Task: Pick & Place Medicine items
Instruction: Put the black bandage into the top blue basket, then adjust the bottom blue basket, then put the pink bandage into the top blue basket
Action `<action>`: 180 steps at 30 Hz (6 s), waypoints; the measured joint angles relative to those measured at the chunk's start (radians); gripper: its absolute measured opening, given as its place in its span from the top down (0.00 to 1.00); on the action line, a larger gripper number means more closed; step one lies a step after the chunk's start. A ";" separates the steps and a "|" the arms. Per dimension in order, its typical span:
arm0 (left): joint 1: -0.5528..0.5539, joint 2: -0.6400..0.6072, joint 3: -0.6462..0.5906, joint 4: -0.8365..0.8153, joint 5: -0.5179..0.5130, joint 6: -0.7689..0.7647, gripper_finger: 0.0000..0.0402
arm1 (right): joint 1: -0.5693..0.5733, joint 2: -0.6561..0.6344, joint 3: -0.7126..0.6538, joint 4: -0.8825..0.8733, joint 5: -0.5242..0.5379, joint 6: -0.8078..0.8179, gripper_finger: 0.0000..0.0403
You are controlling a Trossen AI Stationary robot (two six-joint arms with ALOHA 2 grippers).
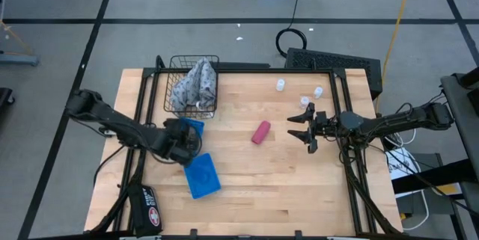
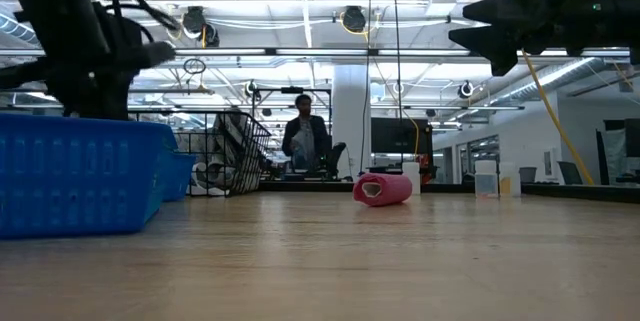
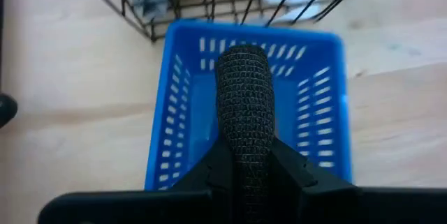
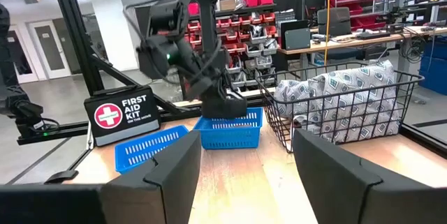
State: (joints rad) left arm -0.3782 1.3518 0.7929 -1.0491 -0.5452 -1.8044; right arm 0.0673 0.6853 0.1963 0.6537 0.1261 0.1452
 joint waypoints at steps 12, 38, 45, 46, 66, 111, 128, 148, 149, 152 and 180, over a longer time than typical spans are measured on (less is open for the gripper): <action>0.043 0.163 0.000 -0.002 0.066 -0.020 0.88 | 0.000 0.000 0.000 0.000 0.000 0.000 0.47; 0.065 0.159 0.001 0.030 0.080 -0.084 0.43 | 0.000 0.000 0.000 0.000 0.000 0.000 0.48; 0.065 0.081 0.001 0.003 0.044 -0.066 0.37 | 0.000 0.000 0.000 0.000 0.000 0.000 0.48; 0.065 0.066 0.001 0.003 0.044 -0.054 0.37 | 0.000 0.000 0.000 0.000 0.000 0.000 0.48; -0.109 0.026 0.135 0.685 0.518 0.585 0.36 | 0.000 0.000 0.000 0.001 0.000 0.009 0.48; -0.053 0.161 0.134 0.019 0.506 0.334 0.36 | 0.000 0.000 0.000 0.015 -0.051 0.011 0.49; -0.008 0.161 0.134 0.022 0.376 0.267 0.36 | 0.000 0.000 0.000 0.015 -0.050 0.011 0.49; -0.007 0.155 0.134 0.078 0.353 0.233 0.37 | 0.000 0.000 0.000 0.015 -0.050 0.011 0.49; -0.007 0.153 0.134 0.079 0.354 0.233 0.36 | 0.000 0.000 0.000 0.014 -0.050 0.011 0.49; -0.007 0.153 0.134 0.079 0.370 0.250 0.37 | 0.000 0.000 0.000 0.010 -0.050 0.011 0.49; 0.041 -0.162 0.134 0.336 -0.175 0.665 0.36 | 0.000 0.031 0.000 0.081 -0.020 0.040 0.49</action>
State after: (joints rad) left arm -0.3377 1.1901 0.9268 -0.7136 -0.7202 -1.1395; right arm 0.0673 0.7167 0.1967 0.7343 0.1065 0.1851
